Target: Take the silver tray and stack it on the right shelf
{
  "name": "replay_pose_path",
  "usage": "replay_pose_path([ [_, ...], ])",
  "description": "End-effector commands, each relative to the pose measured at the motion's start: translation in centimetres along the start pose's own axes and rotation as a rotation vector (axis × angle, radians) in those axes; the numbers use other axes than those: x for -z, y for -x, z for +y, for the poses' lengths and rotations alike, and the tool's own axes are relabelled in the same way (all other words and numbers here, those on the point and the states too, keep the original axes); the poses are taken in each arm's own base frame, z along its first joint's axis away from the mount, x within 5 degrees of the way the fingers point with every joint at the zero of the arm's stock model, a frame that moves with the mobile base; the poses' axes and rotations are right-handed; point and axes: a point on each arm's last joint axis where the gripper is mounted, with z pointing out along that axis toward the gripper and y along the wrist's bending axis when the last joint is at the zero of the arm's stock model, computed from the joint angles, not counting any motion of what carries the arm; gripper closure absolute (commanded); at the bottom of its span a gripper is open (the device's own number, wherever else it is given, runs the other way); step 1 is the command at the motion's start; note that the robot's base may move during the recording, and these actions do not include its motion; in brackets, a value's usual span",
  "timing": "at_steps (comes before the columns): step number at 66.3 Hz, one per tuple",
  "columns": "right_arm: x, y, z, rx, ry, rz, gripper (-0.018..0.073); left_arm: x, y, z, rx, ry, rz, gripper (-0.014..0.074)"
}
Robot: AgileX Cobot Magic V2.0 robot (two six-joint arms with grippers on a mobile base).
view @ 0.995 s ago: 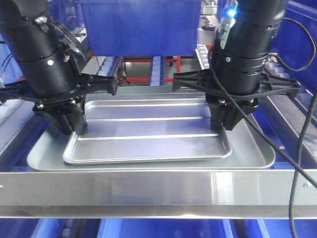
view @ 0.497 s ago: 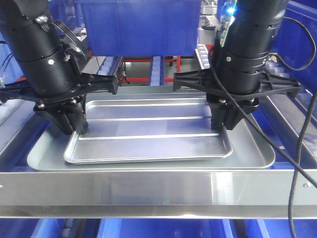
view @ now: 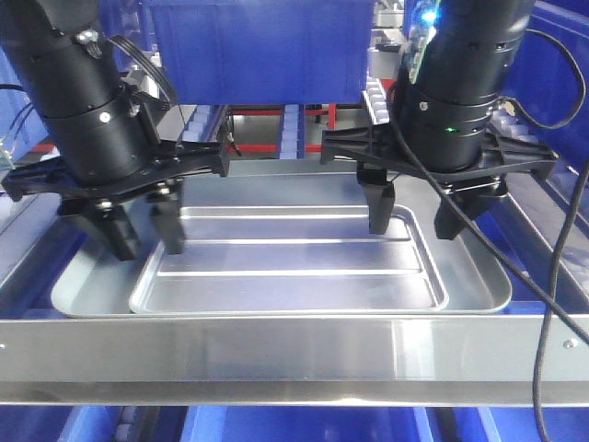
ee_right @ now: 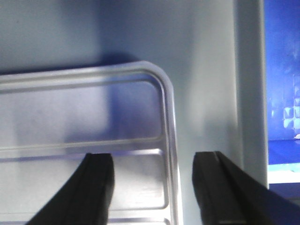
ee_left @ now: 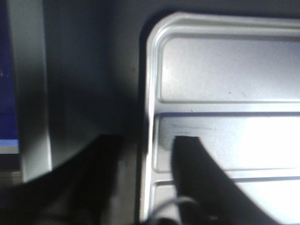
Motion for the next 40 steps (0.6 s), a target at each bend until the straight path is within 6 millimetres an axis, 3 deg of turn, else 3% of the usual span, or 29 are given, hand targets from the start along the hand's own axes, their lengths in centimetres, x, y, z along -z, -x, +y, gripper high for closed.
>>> replay_pose_path([
  [1, 2.7, 1.7, 0.5, -0.010, 0.072, -0.096, 0.0123, 2.6, 1.9, -1.0, 0.017, -0.076, -0.129, 0.0262],
  [5, 3.4, 2.0, 0.4, -0.017, 0.051, -0.090, 0.0323, 3.0, 2.5, -1.0, 0.014, -0.079, -0.151, 0.0335],
  [10, 4.5, 2.4, 0.5, -0.025, 0.041, -0.095, 0.0533, 3.8, 3.1, -1.2, 0.016, -0.071, -0.138, 0.0514],
  [15, 5.2, 2.9, 0.6, -0.031, 0.050, -0.112, 0.0447, 4.6, 3.7, -1.5, 0.009, -0.070, -0.151, 0.0715],
  [19, 5.3, 3.2, 0.6, -0.036, 0.064, -0.127, 0.0427, 4.8, 4.1, -1.5, -0.010, -0.070, -0.189, 0.0671],
  [28, 5.9, 3.7, 0.8, -0.041, 0.064, -0.136, 0.0431, 5.2, 4.6, -1.7, -0.020, -0.071, -0.211, 0.0691],
  [34, 6.9, 4.0, 1.1, -0.011, 0.070, -0.150, 0.0520, 5.6, 4.6, -1.5, -0.025, -0.048, -0.179, 0.0692],
  [40, 8.6, 4.3, 1.6, 0.057, 0.143, -0.224, 0.0510, 6.7, 4.6, -1.2, -0.058, -0.032, -0.223, 0.0692],
])
